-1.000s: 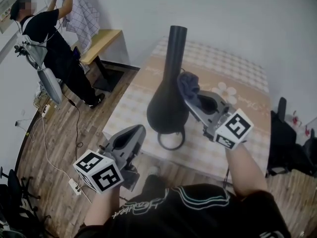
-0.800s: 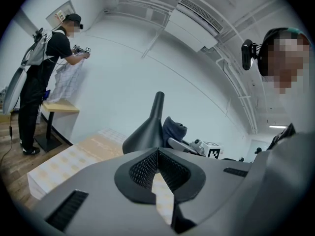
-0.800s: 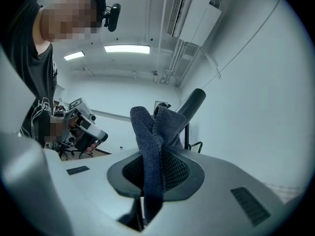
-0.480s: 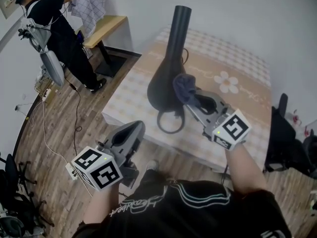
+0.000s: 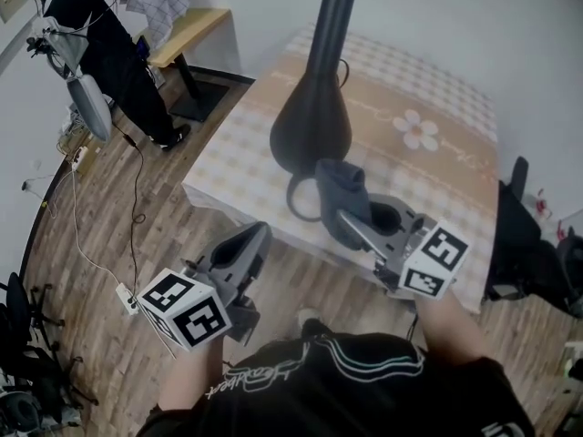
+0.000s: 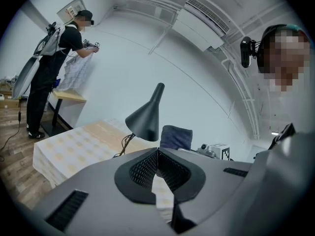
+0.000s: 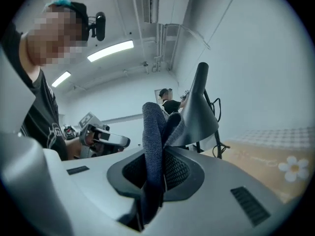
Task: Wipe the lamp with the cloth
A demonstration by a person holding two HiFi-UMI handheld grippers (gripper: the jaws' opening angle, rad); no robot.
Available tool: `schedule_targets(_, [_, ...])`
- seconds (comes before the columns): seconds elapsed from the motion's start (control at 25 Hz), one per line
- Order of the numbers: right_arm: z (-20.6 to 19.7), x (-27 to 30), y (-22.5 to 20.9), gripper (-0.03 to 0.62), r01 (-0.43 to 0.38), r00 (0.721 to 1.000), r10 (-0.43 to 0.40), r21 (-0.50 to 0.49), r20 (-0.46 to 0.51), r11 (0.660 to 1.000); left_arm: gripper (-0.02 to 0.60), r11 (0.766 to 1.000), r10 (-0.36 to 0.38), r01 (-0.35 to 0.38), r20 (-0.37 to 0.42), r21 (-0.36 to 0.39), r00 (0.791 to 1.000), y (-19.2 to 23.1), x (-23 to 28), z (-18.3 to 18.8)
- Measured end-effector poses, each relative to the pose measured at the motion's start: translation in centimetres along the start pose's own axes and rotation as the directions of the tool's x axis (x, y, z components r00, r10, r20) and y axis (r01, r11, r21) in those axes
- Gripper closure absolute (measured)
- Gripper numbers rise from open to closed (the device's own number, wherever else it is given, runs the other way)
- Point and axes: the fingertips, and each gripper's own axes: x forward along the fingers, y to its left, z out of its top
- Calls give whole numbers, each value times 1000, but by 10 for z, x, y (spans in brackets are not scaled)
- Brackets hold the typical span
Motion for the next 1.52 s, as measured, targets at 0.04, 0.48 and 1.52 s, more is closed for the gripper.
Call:
schedule_targets(0.04, [0,-4,8,540,-9,1000,9,36,8,999,580,1000,-7,7,-5,0,1000,-2,-2,-4])
schedule_targets(0.48, [-17,-50,135,540,-19,999,8,238,49,971,580,996,-78,80,-43,45,996,-59,-92,-42])
schedule_targets(1.52, [-26,-95,288,540,49,994,-76,311,77,949,580,980,-186,189,-57,65,981,-137,-213,-95])
